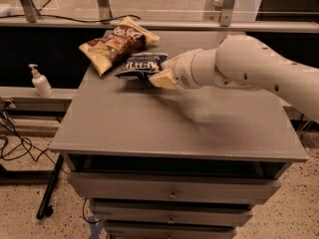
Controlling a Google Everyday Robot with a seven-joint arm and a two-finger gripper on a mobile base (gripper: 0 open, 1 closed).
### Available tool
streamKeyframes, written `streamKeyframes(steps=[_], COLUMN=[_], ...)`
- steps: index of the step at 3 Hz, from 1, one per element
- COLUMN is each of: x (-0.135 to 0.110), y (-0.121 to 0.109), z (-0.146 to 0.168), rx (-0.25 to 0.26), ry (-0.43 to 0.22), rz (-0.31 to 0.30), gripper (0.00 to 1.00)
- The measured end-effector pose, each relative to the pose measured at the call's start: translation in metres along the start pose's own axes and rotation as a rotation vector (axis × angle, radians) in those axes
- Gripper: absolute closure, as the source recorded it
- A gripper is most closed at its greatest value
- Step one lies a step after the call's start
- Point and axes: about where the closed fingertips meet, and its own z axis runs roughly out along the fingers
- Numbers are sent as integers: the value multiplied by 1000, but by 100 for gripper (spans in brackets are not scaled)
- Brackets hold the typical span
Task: Move blue chip bag near brown chip bag
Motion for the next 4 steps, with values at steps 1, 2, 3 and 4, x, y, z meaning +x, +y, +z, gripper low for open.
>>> streamKeyframes(steps=[1, 2, 3, 4], x=[-1, 1, 11, 35], y=[4, 4, -9, -35], z=[-14, -44, -97, -163], rx=[1, 11, 17, 23], ry=[-4, -12, -26, -11], rz=[2, -1, -15, -58], gripper=[0, 0, 0, 0])
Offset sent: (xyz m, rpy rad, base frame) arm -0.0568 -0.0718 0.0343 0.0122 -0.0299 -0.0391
